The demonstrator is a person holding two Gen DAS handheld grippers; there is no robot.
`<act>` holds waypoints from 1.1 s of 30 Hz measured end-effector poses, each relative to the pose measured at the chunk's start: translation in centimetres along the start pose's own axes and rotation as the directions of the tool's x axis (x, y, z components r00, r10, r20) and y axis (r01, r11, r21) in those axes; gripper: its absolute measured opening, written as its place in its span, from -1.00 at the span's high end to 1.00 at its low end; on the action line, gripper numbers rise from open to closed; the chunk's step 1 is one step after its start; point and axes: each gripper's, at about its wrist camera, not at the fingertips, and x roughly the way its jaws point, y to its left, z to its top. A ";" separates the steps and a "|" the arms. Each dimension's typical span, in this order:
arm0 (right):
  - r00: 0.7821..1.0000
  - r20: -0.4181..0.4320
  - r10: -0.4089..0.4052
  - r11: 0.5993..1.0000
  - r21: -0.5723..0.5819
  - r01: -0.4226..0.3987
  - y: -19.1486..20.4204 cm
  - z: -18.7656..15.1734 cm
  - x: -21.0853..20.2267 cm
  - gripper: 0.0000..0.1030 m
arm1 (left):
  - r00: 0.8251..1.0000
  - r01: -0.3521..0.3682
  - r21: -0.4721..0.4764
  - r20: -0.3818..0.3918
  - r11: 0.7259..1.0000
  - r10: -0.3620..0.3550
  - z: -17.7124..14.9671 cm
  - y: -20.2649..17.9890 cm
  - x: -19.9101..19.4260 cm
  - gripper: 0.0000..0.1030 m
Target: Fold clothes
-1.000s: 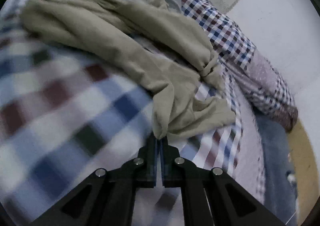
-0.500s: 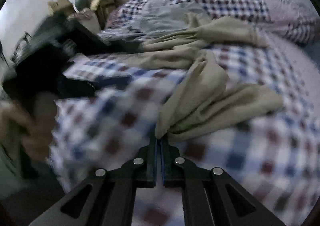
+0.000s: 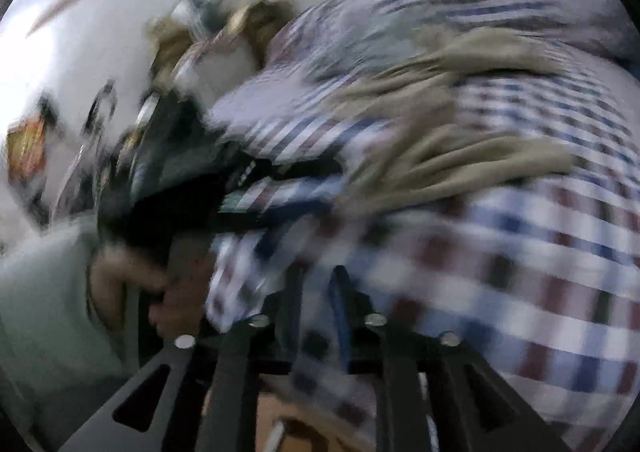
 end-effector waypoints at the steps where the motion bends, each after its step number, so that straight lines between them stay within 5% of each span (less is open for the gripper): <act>1: 0.999 0.044 -0.018 0.999 0.049 0.016 -1.5 0.4 -0.9 0.53 | 1.000 -0.003 -0.001 0.006 1.000 0.003 0.2 -0.2 0.6 -0.40; 3: 0.992 0.116 -0.046 0.987 0.156 0.028 -4.0 0.4 -2.5 0.46 | 1.000 0.001 -0.012 0.024 1.000 -0.001 0.6 -0.3 1.2 -0.35; 4: 0.990 0.131 -0.059 0.980 0.197 0.032 -4.8 0.2 -2.9 0.45 | 0.999 0.003 -0.025 0.032 1.000 -0.003 0.9 -0.3 1.5 -0.13; 5: 0.987 0.146 -0.071 0.971 0.236 0.035 -5.6 0.0 -3.2 0.44 | 1.000 -0.002 -0.052 0.029 0.999 0.003 1.3 0.0 2.0 0.47; 6: 0.984 0.159 -0.085 0.961 0.276 0.038 -6.4 -0.2 -3.6 0.44 | 1.000 -0.007 -0.076 0.019 0.997 0.008 1.4 0.4 2.4 0.84; 7: 0.980 0.172 -0.099 0.948 0.314 0.040 -7.2 -0.4 -4.0 0.43 | 1.000 -0.005 -0.092 0.019 0.996 0.006 1.4 0.6 2.7 0.90; 11: 0.975 0.172 -0.140 0.916 0.395 0.062 -9.3 -0.5 -4.1 0.41 | 0.991 0.041 -0.101 0.132 0.994 -0.028 2.1 0.4 -0.2 0.91; 13: 0.972 0.176 -0.155 0.909 0.410 0.071 -9.7 -0.7 -4.6 0.41 | 0.973 0.079 -0.087 0.224 0.993 -0.058 2.9 0.1 -3.3 0.92; 16: 0.969 0.182 -0.167 0.901 0.426 0.075 -10.5 -0.6 -5.0 0.41 | 0.921 0.093 -0.103 0.387 0.990 -0.046 4.1 1.4 -9.2 0.92; 20: 0.975 0.181 -0.130 0.914 0.403 0.047 -10.2 0.3 -3.4 0.41 | 0.844 0.051 -0.311 0.522 0.949 0.126 4.8 7.1 -15.7 0.89; 22: 0.979 0.172 -0.110 0.923 0.383 0.036 -9.7 0.7 -2.6 0.41 | 0.848 0.039 -0.416 0.495 0.909 0.190 4.0 9.2 -15.9 0.88; 24: 0.982 0.164 -0.092 0.932 0.362 0.027 -9.3 1.0 -1.9 0.41 | 0.859 0.004 -0.436 0.463 0.900 0.220 3.4 9.5 -15.5 0.72; 26: 0.983 0.161 -0.087 0.937 0.350 0.026 -8.9 1.3 -1.4 0.41 | 0.871 -0.031 -0.424 0.433 0.905 0.233 2.6 9.0 -15.0 0.11; 28: 0.983 0.164 -0.084 0.938 0.347 0.022 -8.7 1.6 -1.0 0.41 | 0.881 -0.064 -0.410 0.404 0.910 0.245 1.9 8.4 -14.5 -0.15; 33: 0.984 0.170 -0.052 0.944 0.329 -0.007 -7.8 2.3 0.0 0.41 | 0.904 -0.099 -0.352 0.360 0.931 0.233 -0.3 6.4 -13.6 -0.22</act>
